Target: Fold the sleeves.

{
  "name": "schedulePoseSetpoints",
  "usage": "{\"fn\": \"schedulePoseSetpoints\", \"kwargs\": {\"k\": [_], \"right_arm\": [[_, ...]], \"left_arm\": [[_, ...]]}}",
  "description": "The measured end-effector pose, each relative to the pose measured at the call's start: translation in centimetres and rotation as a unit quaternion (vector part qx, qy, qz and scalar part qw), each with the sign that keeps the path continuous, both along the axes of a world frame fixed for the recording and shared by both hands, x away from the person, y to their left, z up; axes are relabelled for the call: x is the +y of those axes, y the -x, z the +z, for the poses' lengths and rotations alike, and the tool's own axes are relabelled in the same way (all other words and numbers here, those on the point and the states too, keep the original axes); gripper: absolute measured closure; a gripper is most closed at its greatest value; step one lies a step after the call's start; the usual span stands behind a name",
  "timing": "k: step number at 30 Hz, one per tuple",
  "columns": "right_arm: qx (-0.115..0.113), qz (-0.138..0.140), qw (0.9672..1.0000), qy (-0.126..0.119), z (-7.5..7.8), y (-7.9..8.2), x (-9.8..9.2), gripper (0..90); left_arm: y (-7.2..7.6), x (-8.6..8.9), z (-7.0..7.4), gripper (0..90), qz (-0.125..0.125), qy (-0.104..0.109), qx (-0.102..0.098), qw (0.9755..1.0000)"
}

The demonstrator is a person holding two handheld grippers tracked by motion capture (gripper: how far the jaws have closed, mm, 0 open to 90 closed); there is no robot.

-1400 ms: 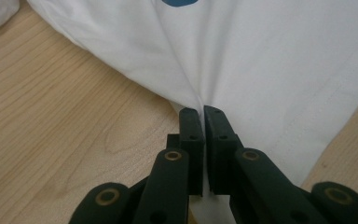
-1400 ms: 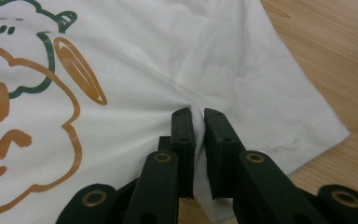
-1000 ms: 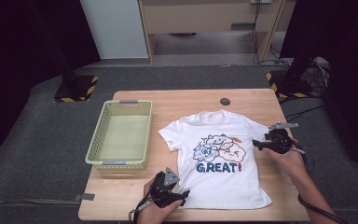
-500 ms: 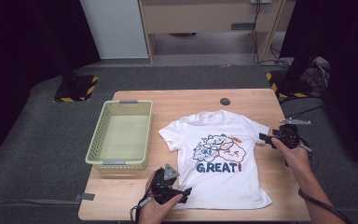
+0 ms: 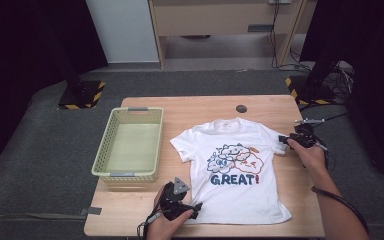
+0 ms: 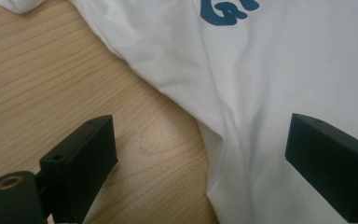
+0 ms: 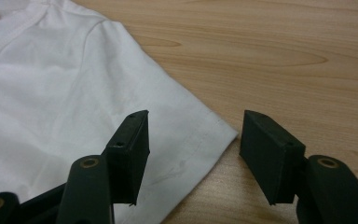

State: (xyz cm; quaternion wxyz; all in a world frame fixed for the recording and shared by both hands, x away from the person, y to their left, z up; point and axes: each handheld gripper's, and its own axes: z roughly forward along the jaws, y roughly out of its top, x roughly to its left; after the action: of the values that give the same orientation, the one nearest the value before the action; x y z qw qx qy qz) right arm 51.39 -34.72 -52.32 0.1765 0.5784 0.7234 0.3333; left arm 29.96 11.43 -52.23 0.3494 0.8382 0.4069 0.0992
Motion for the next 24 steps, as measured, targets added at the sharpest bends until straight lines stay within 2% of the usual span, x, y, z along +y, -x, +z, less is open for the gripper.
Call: {"fn": "schedulePoseSetpoints", "kwargs": {"k": [4, 6, 7, 8, 9, 10, 11, 13, 17, 24], "right_arm": [[-0.003, -0.006, 1.0, 0.001, -0.4, -0.2, 0.1, 44.6], [-0.004, 0.002, 1.0, 0.003, -0.4, -0.4, 0.3, 53.3], [-0.004, 0.002, 1.0, 0.003, -0.4, -0.4, 0.3, 53.3], [-0.006, 0.007, 1.0, 0.002, -0.4, -0.3, 0.4, 58.3], [-0.002, 0.014, 0.9999, 0.0, -0.4, -0.2, 0.5, 72.3], [-0.002, 0.015, 0.9999, 0.002, -0.4, -0.2, 0.5, 76.3], [-0.002, 0.015, 0.9999, 0.002, -0.4, -0.2, 0.5, 76.3], [0.001, 0.024, 0.9997, -0.001, -0.3, -0.1, 0.6, 85.1], [-0.006, 0.034, 0.9994, -0.004, 0.4, 0.2, 0.9, 87.4], [-0.025, 0.068, 0.9974, 0.008, 3.5, 1.0, 2.9, 87.6]], "left_arm": [[0.1, -0.1, -0.2, 8.3, 0.0, -0.002, 0.002, 1.0], [0.1, -0.1, -0.3, 8.5, -0.001, -0.003, 0.001, 1.0], [0.1, -0.1, -0.3, 8.5, 0.001, -0.003, 0.0, 1.0], [0.1, -0.1, -0.3, 8.5, 0.001, -0.002, 0.0, 1.0], [0.1, -0.1, -0.3, 8.6, 0.002, -0.004, -0.002, 1.0], [0.0, 0.0, -0.3, 8.6, 0.002, -0.004, -0.003, 1.0], [0.0, 0.0, -0.3, 8.6, 0.002, -0.004, -0.003, 1.0], [0.1, 0.0, -0.4, 8.6, 0.002, -0.005, -0.005, 1.0], [0.2, -0.1, -0.4, 8.4, 0.001, -0.01, -0.01, 0.9999], [0.2, -0.3, -0.5, 8.4, -0.001, -0.024, -0.016, 0.9996]]}}
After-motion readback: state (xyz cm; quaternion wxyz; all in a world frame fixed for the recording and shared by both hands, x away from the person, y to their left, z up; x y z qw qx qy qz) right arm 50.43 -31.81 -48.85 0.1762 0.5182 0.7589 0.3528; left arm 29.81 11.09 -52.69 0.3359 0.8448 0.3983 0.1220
